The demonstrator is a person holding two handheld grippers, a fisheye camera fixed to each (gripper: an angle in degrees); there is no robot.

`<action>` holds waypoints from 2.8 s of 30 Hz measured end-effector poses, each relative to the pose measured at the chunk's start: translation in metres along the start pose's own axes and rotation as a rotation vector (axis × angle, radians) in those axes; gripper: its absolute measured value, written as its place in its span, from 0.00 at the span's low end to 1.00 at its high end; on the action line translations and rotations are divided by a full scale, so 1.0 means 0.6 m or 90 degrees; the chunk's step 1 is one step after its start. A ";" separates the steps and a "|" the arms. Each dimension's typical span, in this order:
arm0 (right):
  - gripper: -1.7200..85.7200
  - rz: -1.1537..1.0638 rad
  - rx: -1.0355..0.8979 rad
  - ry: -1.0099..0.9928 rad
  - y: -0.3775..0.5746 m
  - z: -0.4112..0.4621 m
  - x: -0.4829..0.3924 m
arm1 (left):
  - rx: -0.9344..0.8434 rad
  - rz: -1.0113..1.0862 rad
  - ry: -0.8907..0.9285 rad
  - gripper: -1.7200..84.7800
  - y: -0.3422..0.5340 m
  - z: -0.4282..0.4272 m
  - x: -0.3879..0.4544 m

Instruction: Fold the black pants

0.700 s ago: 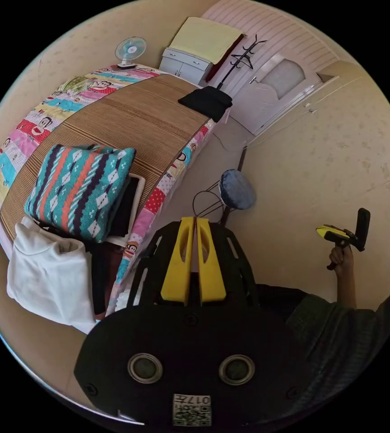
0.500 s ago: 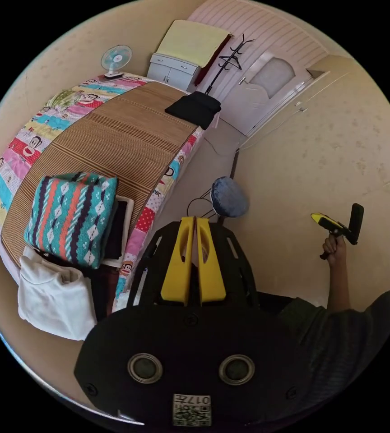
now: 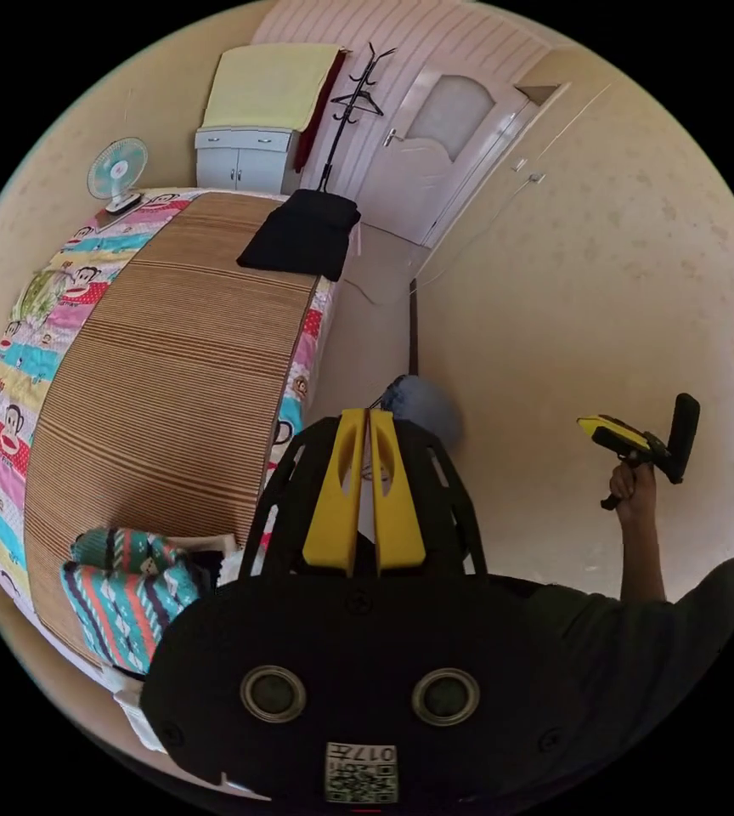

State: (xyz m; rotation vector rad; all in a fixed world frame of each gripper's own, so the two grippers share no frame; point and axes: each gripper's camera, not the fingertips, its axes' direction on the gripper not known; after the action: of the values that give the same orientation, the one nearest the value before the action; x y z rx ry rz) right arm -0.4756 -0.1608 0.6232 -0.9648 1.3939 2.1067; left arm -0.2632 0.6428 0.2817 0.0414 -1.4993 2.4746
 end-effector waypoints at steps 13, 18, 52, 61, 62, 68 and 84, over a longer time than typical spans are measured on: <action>0.03 -0.001 0.029 0.047 -0.288 -0.139 0.026 | 0.073 0.021 -0.206 0.01 -0.041 0.103 -0.238; 0.02 0.007 0.001 0.062 -0.390 -0.204 0.009 | 0.058 -0.054 -0.068 0.01 -0.039 0.163 -0.319; 0.03 0.264 -0.049 -0.073 -1.221 -0.341 0.387 | 0.169 -0.195 -0.077 0.01 -0.006 0.377 -0.653; 0.06 0.372 -0.116 -0.111 -1.560 -0.256 0.734 | 0.044 -0.285 -0.072 0.01 -0.224 0.496 -0.718; 0.07 0.384 -0.135 -0.109 -1.601 -0.238 0.782 | 0.034 -0.287 -0.065 0.01 -0.243 0.505 -0.722; 0.15 0.444 -0.314 -0.103 -1.723 -0.102 0.986 | 0.171 -0.506 0.290 0.02 -0.309 0.592 -0.843; 0.03 0.346 -0.234 -0.662 -1.915 -0.082 0.898 | 0.210 -0.715 0.241 0.06 -0.288 0.615 -0.920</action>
State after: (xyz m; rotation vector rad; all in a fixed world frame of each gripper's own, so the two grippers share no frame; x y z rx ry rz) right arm -0.0356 0.2419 -0.4981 0.5034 0.7467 2.6535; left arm 0.2722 0.2880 0.5224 0.3449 -0.5924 1.6218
